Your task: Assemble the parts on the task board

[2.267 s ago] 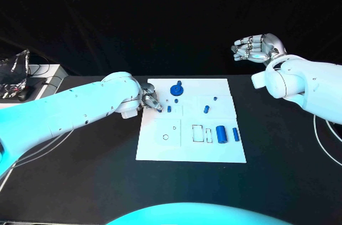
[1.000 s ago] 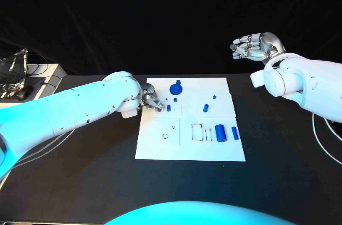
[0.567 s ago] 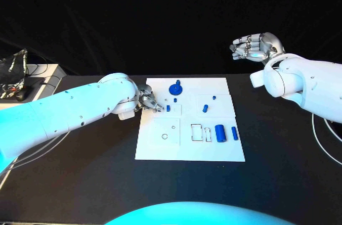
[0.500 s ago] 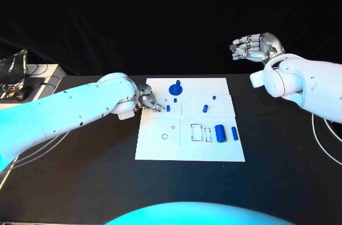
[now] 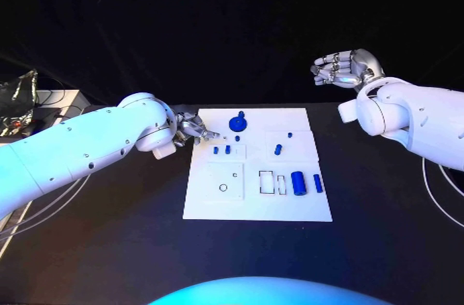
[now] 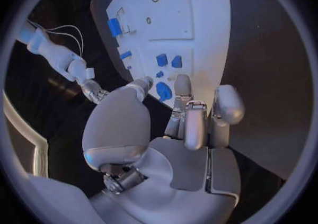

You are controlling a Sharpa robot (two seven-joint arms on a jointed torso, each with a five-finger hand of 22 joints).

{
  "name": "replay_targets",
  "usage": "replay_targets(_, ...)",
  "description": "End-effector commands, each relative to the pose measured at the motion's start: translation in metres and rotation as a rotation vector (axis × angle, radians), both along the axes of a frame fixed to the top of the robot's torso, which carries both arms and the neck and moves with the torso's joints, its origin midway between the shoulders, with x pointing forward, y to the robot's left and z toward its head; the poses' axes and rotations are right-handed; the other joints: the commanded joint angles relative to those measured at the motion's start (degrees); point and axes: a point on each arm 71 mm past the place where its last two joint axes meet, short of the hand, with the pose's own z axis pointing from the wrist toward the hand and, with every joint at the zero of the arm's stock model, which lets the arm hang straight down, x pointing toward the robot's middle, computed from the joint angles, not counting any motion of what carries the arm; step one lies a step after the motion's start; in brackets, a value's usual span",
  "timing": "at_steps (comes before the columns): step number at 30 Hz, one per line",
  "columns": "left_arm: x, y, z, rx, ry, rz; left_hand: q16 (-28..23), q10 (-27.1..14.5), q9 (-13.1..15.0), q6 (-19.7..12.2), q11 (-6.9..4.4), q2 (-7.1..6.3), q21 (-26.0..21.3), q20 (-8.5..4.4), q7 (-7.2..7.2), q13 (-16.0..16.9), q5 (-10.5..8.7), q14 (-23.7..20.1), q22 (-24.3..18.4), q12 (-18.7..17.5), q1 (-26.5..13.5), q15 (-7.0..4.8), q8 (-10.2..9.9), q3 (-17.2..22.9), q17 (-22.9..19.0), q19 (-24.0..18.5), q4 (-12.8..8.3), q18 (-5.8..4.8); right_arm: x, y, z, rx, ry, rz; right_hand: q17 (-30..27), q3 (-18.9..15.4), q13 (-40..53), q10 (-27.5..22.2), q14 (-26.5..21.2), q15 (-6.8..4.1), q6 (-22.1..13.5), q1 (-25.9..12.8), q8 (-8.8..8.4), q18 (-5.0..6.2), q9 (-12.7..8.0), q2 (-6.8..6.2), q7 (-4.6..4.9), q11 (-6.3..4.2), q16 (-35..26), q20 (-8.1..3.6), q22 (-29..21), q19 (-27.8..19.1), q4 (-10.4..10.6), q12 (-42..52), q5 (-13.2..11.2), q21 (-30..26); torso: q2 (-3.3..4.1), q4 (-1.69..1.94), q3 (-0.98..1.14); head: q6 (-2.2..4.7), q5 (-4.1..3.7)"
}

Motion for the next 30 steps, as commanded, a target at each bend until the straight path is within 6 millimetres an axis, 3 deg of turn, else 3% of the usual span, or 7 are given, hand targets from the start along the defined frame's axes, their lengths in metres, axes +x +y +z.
replay_targets(1, -0.003, 0.003, 0.002, -0.188, 0.040, 0.027, -7.5, -5.3, -2.6, -2.1, 1.71, 0.88, -10.7, 1.31, 1.60, -2.0, 0.01, -4.9, -14.4, -2.7, 2.2, 1.85, -1.7, -1.1, -6.2, -10.0, 0.1, 3.19, -0.002, 0.004, -0.001, -0.040, -0.011, 0.047, 0.0, 1.2, -0.1, 0.5, 1.6, -0.42, 1.1, 2.0, -0.05, 0.89, -0.1, 0.08, 2.06, -0.49, 0.2, -0.27, -0.5, 0.9, -1.3, -0.5, -0.4, 0.5, -0.01, 0.04, -0.02, 0.60, -0.06)
replay_targets(2, -0.003, 0.006, 0.002, -0.229, 0.039, 0.038, -11.7, -7.6, -4.0, -3.0, 2.57, 1.60, -17.0, 1.91, 2.37, -3.3, 0.28, -9.1, -22.1, -4.5, 3.5, 2.48, -2.6, -0.9, -12.0, -15.1, 0.0, 4.59, -0.002, 0.006, -0.001, -0.054, -0.012, 0.057, 0.0, 1.5, -0.1, 0.5, 2.0, -0.55, 1.3, 2.3, -0.05, 0.90, -0.2, 0.07, 1.93, -0.59, 0.4, -0.40, -0.6, 1.3, -1.5, -0.5, -0.5, 0.7, -0.05, 0.07, -0.04, 0.69, -0.08)
replay_targets(7, -0.005, 0.022, 0.005, -0.503, -0.015, 0.076, -25.5, -12.3, -9.3, -3.6, 4.18, 3.32, -25.4, 3.57, 3.87, -8.9, 0.79, -23.3, -27.4, -10.4, 10.5, 4.24, -4.4, 2.1, -29.9, -17.6, 0.0, 4.64, -0.006, 0.015, -0.004, -0.166, -0.026, 0.123, 2.0, 9.2, -0.2, 4.1, 12.0, -4.08, 5.0, 6.5, 0.25, 0.82, -0.8, -0.87, -0.17, -2.94, 4.5, -4.40, 0.4, 10.2, -5.5, -1.0, -5.7, 5.6, -0.01, 0.18, -0.07, 1.68, -0.28)
replay_targets(13, -0.009, 0.041, 0.013, -0.784, -0.157, 0.096, -28.9, -12.5, -14.2, -1.6, 4.61, 2.69, -30.4, 4.00, 3.90, -15.3, 0.46, -27.2, -30.7, -15.4, 21.2, 4.59, -4.5, 9.5, -34.8, -17.9, -4.3, 4.62, -0.015, 0.040, -0.011, -0.380, -0.058, 0.255, 8.8, 10.2, -0.1, 11.9, 27.5, -8.82, 10.0, 5.5, -0.34, 0.13, -2.2, -0.68, -2.48, -5.42, 13.1, -10.78, 12.6, 17.5, -10.9, -3.5, -5.9, 22.4, -0.03, 0.28, -0.18, 3.01, 0.03)
replay_targets(20, -0.018, 0.051, 0.013, -0.893, -0.258, 0.086, -29.4, -9.5, -16.9, 0.6, 4.20, 2.21, -30.3, 3.63, 3.60, -18.4, 0.28, -27.4, -30.4, -17.5, 21.8, 4.25, -5.0, 10.1, -36.7, -18.0, -5.9, 4.59, -0.025, 0.068, -0.019, -0.591, -0.102, 0.345, 22.3, 14.6, 0.5, 16.8, 30.9, -9.99, 12.8, 1.6, -1.97, 0.55, -3.4, -0.72, -2.93, -6.81, 30.6, -11.22, 24.6, 17.4, -13.8, -7.4, -6.1, 36.7, -0.17, 0.74, -0.42, 3.87, -0.36)
replay_targets(25, -0.025, 0.051, 0.011, -0.932, -0.287, 0.082, -29.3, -8.8, -17.7, 1.0, 4.14, 2.15, -30.3, 3.56, 3.58, -19.2, 0.25, -27.1, -30.3, -18.2, 21.7, 4.18, -5.2, 10.1, -37.2, -17.9, -6.3, 4.60, -0.031, 0.085, -0.022, -0.693, -0.128, 0.372, 38.6, 16.8, 0.9, 17.5, 31.4, -10.01, 13.1, -0.1, -2.28, -1.68, -3.0, -1.04, -3.08, -6.97, 49.9, -10.90, 38.5, 23.3, -14.7, -8.3, -6.3, 50.4, -0.03, 0.52, -0.43, 4.34, -0.12)
replay_targets(30, -0.030, 0.049, 0.009, -0.952, -0.295, 0.076, -29.3, -8.6, -18.0, 1.2, 4.17, 2.09, -30.2, 3.52, 3.64, -19.5, 0.22, -27.1, -30.3, -18.4, 21.7, 4.18, -5.3, 10.0, -37.4, -17.9, -6.5, 4.60, -0.032, 0.092, -0.023, -0.731, -0.140, 0.367, 43.1, 17.5, 1.0, 17.4, 31.6, -9.91, 13.0, -0.6, -2.37, -2.50, -2.7, -1.05, -3.08, -6.92, 55.3, -10.77, 43.0, 25.3, -15.0, -8.3, -6.4, 54.8, -0.04, 0.57, -0.36, 4.44, -0.42)
